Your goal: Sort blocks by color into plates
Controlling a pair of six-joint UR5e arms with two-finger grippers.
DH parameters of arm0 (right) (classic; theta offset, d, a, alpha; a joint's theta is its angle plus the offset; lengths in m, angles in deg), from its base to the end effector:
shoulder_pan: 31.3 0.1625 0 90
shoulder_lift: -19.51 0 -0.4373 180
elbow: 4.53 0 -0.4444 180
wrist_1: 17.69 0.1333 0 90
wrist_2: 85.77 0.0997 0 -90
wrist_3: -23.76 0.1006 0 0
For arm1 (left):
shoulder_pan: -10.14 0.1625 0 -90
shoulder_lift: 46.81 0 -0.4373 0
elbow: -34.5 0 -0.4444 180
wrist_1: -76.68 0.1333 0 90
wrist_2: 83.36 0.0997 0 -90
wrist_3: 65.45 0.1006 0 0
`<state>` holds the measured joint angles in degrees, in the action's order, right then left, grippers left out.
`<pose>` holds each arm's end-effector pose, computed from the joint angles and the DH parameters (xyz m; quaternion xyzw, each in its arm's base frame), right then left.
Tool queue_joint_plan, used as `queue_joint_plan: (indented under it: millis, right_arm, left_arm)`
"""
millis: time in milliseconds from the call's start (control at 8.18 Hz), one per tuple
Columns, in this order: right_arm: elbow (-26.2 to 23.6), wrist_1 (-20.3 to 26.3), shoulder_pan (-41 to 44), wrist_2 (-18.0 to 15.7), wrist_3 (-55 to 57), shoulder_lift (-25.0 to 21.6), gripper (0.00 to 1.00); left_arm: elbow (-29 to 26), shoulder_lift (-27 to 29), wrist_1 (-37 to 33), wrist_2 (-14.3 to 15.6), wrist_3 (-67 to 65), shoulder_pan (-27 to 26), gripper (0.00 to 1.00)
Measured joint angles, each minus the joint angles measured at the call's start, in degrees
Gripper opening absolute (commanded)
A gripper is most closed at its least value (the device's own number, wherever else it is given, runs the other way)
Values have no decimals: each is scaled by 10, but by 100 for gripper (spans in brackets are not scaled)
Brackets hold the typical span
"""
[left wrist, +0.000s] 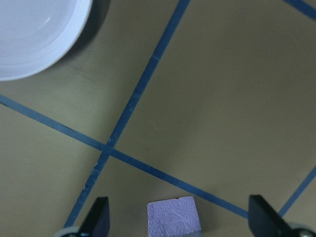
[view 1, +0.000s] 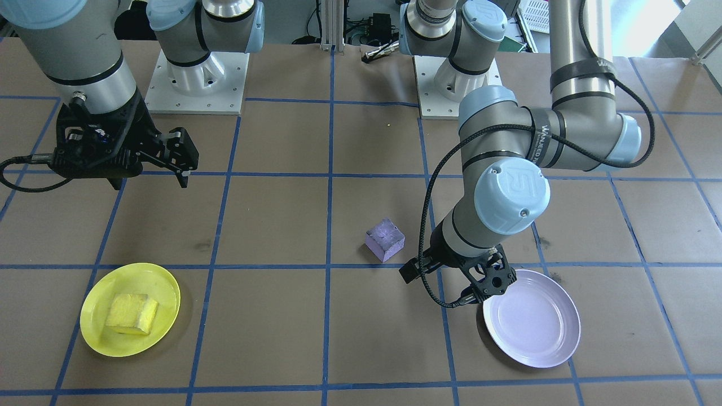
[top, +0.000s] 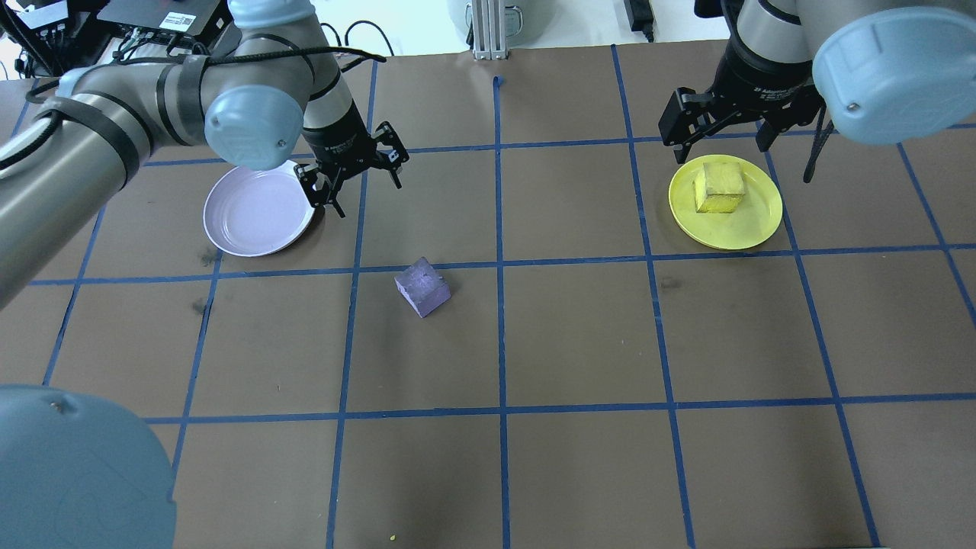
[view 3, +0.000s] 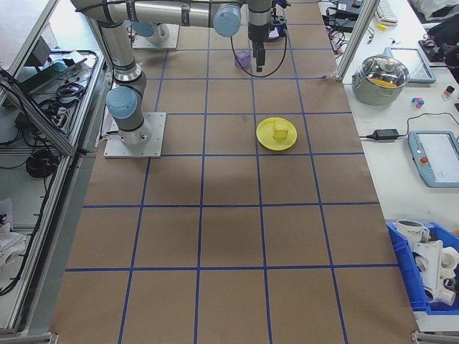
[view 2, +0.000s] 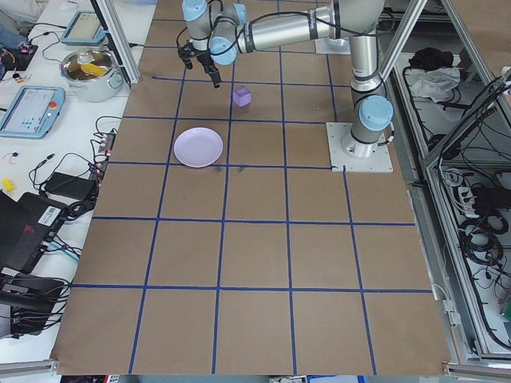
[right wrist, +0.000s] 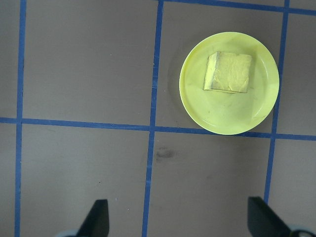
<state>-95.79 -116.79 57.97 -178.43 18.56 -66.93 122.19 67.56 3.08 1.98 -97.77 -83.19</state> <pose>0.1213 -0.5785 0.4688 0.0381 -0.9983 0.0361 0.0251 -0.1808 -0.6723 0.2843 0.2517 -0.9657 -0.0594 0.0236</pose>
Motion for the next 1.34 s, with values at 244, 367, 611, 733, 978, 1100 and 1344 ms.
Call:
queue_joint_plan:
  millis: [244,367,611,733,978,1100,1344]
  right_arm:
    - [0,-3,-1,-1,4,-1,100]
    - [0,-4,-2,-1,2,-2,100]
    - [0,-5,-2,1,0,-8,100]
    - [0,-6,-2,1,1,-11,100]
    - [-1,-6,-2,0,1,-13,100]
    - [-2,-6,-3,0,1,-13,100]
    - [-3,-4,-3,1,3,-13,100]
  left_arm:
    - [46,0,35,-6,-7,-3,100]
    - [61,-3,40,-21,-18,-4,100]
    - [77,0,42,-40,-51,-8,100]
    - [85,-4,42,-43,-56,-14,100]
    - [118,-17,42,-43,-65,-34,100]
    - [132,-24,43,-43,-66,-44,100]
    - [146,-27,43,-42,-60,-52,100]
